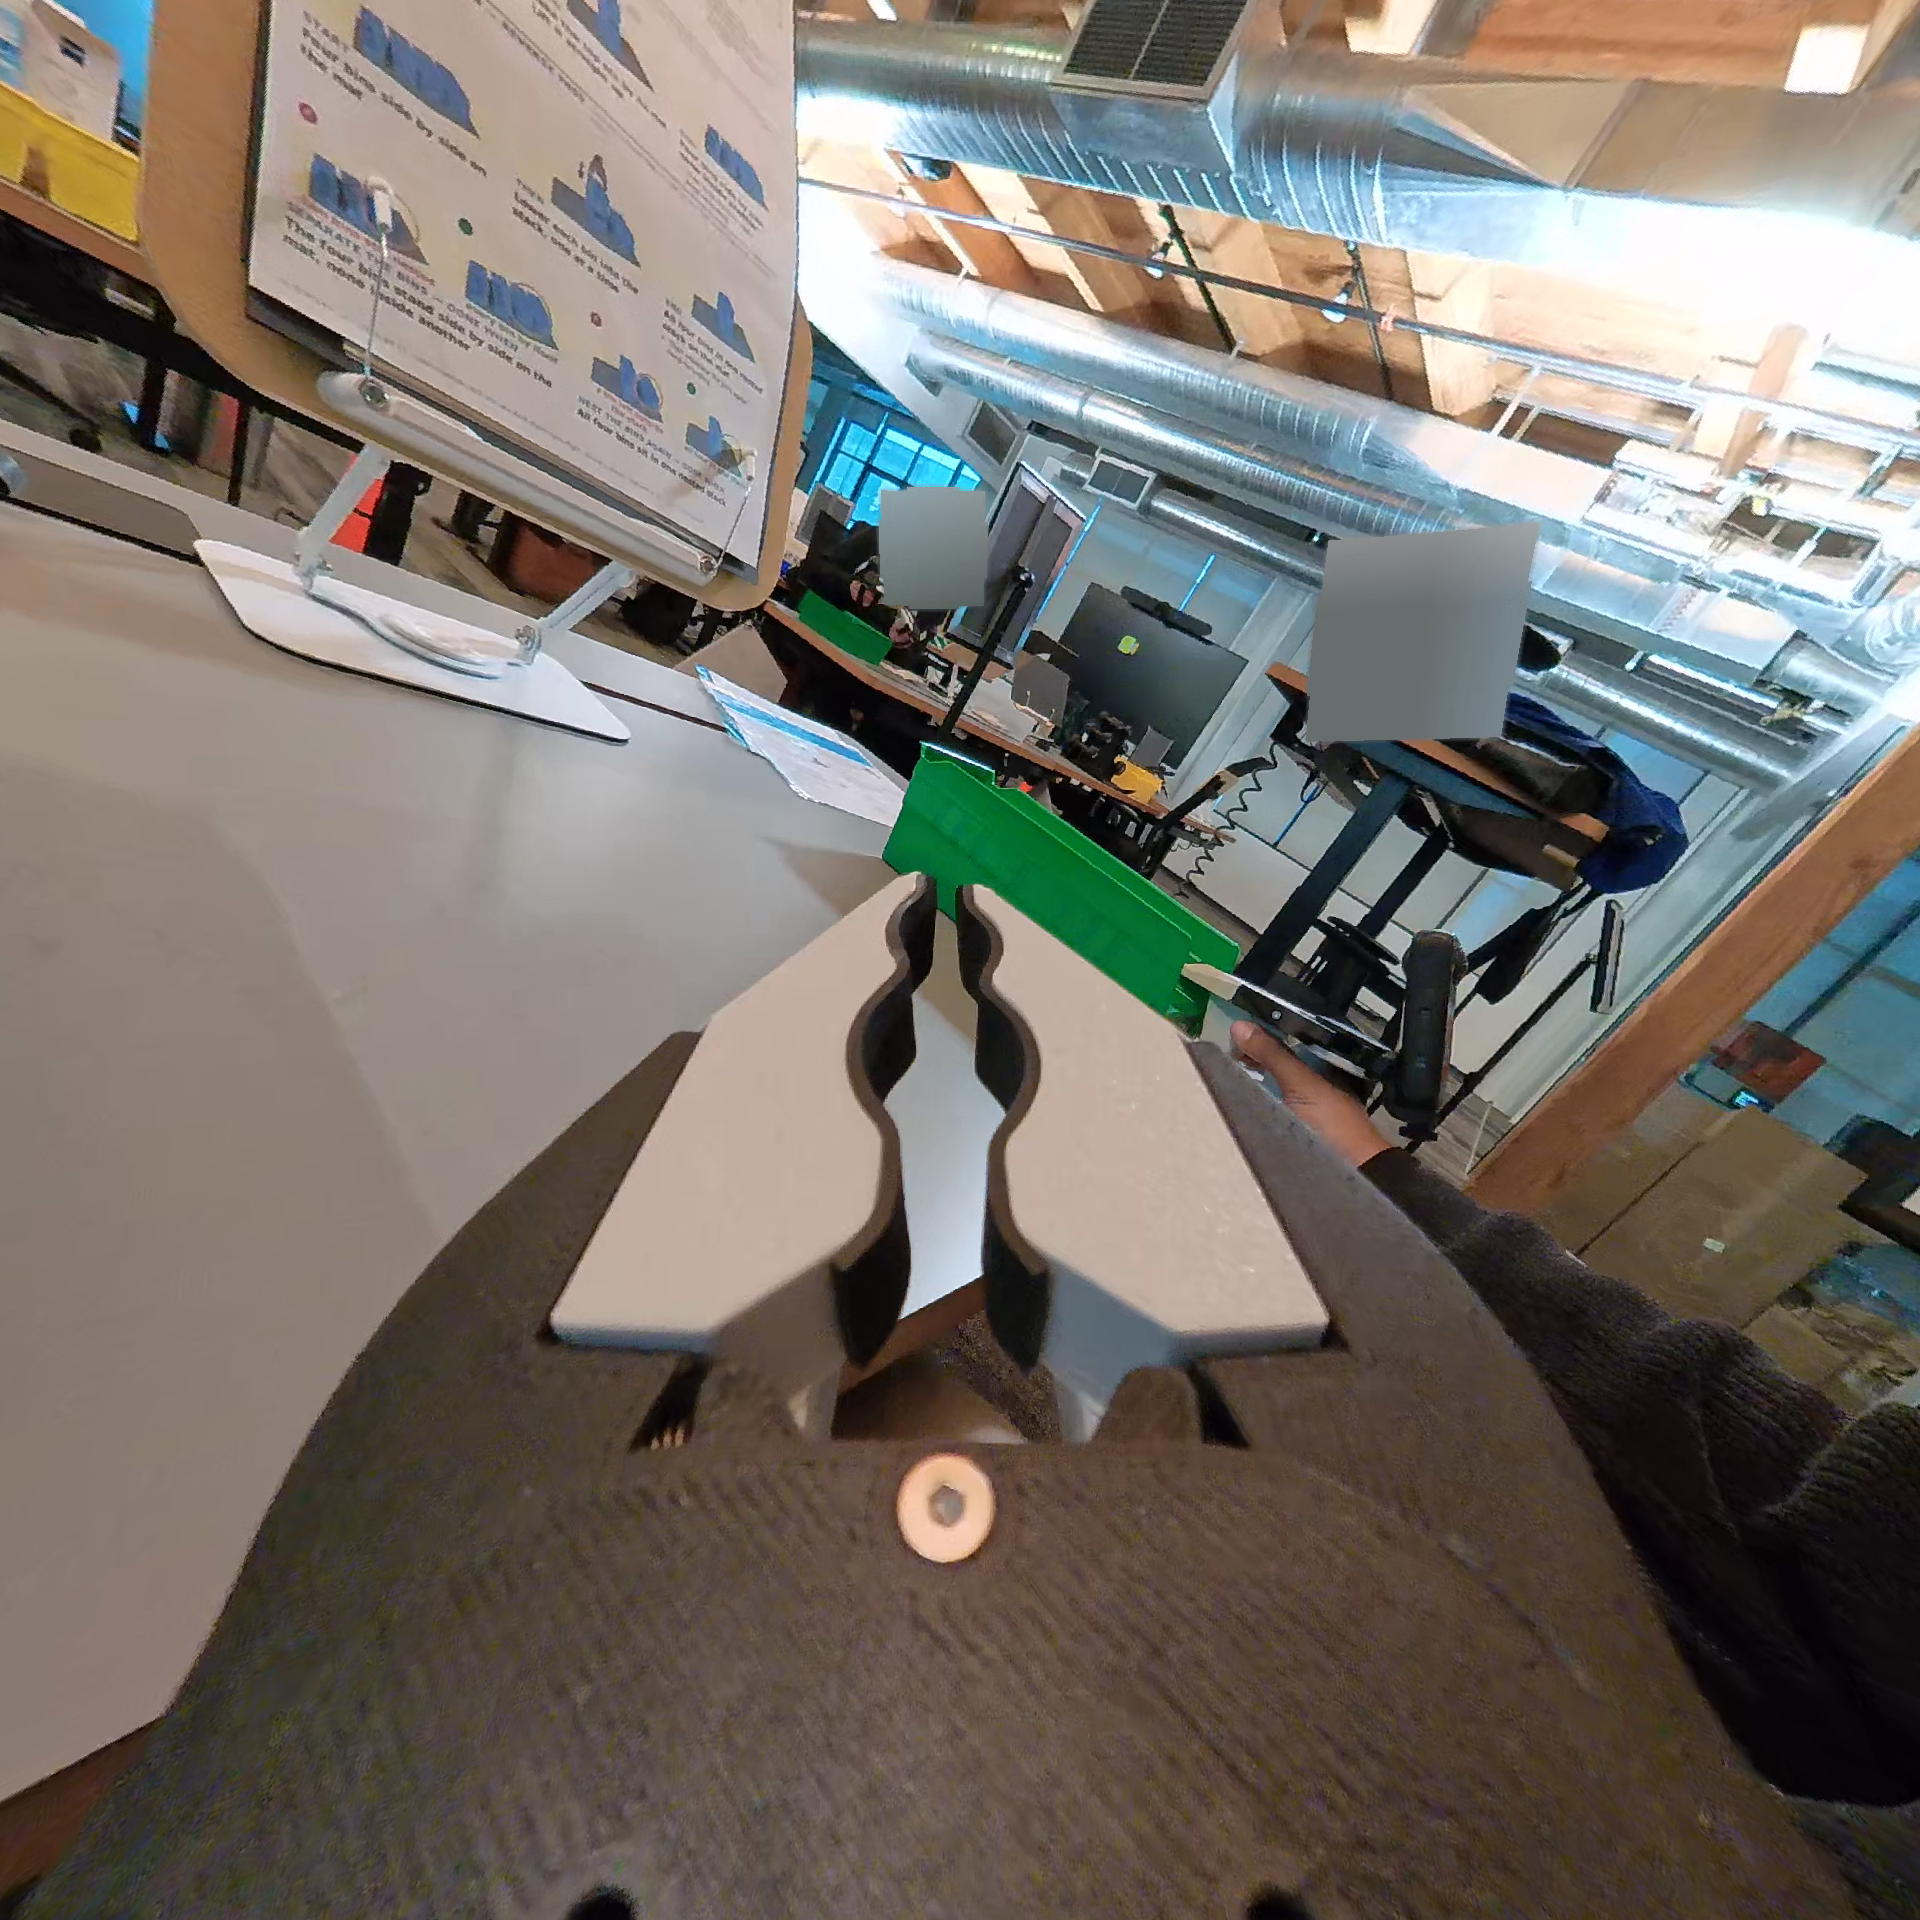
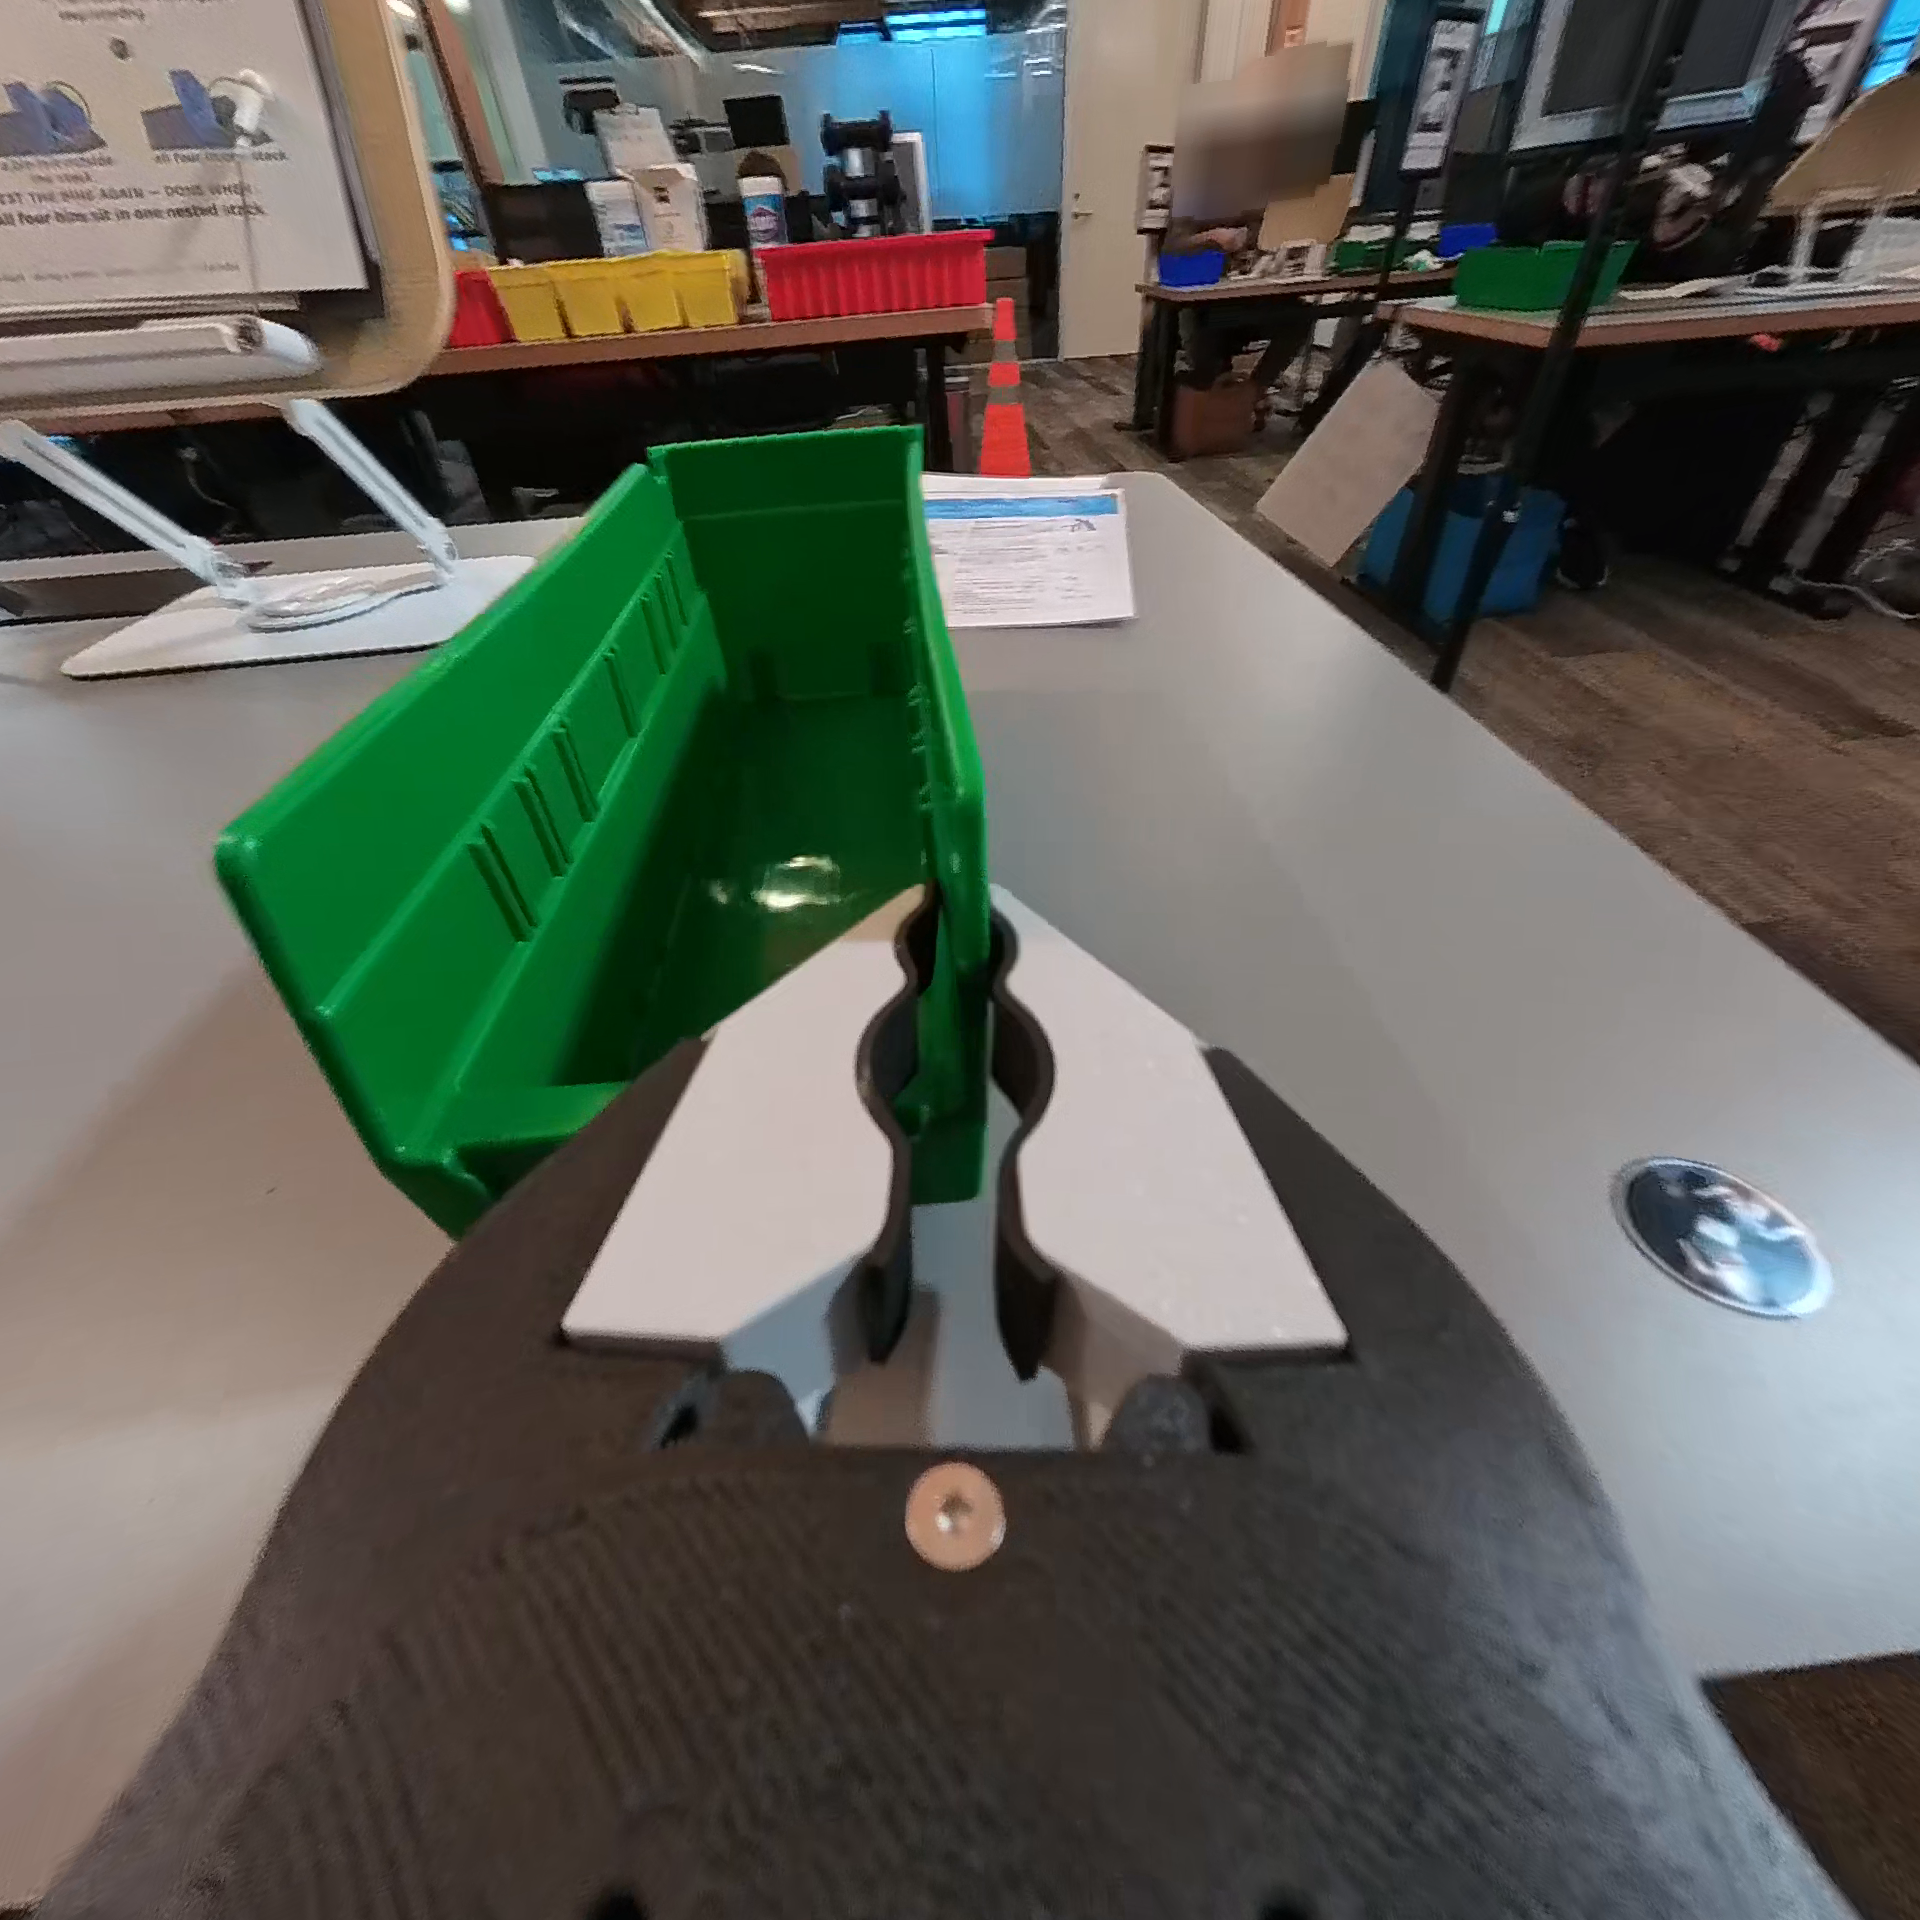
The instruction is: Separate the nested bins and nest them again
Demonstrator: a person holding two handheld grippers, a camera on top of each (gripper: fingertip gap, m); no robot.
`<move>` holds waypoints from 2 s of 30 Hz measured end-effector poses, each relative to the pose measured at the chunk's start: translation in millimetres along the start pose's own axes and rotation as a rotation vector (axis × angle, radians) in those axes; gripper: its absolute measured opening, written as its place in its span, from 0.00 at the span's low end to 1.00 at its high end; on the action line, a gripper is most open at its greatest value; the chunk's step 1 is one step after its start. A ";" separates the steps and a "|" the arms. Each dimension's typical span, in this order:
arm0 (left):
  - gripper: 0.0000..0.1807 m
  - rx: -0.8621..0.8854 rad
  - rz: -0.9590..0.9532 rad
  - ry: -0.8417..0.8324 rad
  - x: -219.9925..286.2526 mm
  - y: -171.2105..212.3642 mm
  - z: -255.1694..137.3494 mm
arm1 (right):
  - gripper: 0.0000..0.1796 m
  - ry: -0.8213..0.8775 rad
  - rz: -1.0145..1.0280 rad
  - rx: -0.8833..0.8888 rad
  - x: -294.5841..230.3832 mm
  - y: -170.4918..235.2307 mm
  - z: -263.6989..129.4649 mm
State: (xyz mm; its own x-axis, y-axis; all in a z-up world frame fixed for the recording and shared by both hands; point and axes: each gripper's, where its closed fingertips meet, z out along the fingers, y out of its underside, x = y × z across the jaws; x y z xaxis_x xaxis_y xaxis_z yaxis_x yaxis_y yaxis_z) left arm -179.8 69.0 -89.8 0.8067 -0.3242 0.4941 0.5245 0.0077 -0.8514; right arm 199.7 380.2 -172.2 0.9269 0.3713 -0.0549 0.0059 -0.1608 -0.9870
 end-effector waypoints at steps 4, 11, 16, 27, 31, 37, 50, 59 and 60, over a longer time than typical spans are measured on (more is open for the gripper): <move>0.00 -0.011 -0.006 0.006 0.0 2.1 0.5 | 0.25 0.138 -0.088 0.022 13.8 -7.8 -12.5; 0.01 -0.079 0.000 0.016 -6.4 18.7 8.3 | 0.24 -0.306 0.361 0.441 -68.4 -139.1 -78.8; 0.02 -0.141 0.005 0.030 -8.4 36.6 14.0 | 0.24 -0.646 0.426 0.349 -207.1 -130.0 -90.9; 0.27 -0.267 0.013 0.060 -7.3 50.3 11.1 | 0.27 -0.697 0.365 0.006 -266.6 -46.6 -48.2; 0.38 -0.315 0.003 0.068 -4.8 59.4 10.5 | 0.28 -0.728 0.417 -0.040 -268.5 -41.0 -41.8; 0.52 -0.350 0.017 0.078 -2.0 65.7 10.4 | 0.31 -0.769 0.328 -0.111 -288.0 -26.3 -41.0; 0.31 0.407 0.411 -0.319 -50.0 -146.1 -83.9 | 0.27 -0.820 0.239 -0.203 -312.6 -5.2 -43.3; 0.25 0.231 0.591 -0.721 -161.9 -146.9 -124.1 | 0.27 -0.812 0.203 -0.227 -314.6 1.5 -45.9; 0.23 0.207 0.580 -0.716 -165.7 -142.9 -121.6 | 0.27 -0.807 0.201 -0.227 -313.7 2.0 -45.9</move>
State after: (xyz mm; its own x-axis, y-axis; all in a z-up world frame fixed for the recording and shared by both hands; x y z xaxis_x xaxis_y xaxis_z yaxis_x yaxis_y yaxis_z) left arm -421.5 6.6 -71.5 0.8963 0.4405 0.0521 -0.0291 0.1757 -0.9840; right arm -73.8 221.4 -150.0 0.3684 0.8388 -0.4009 0.0253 -0.4401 -0.8976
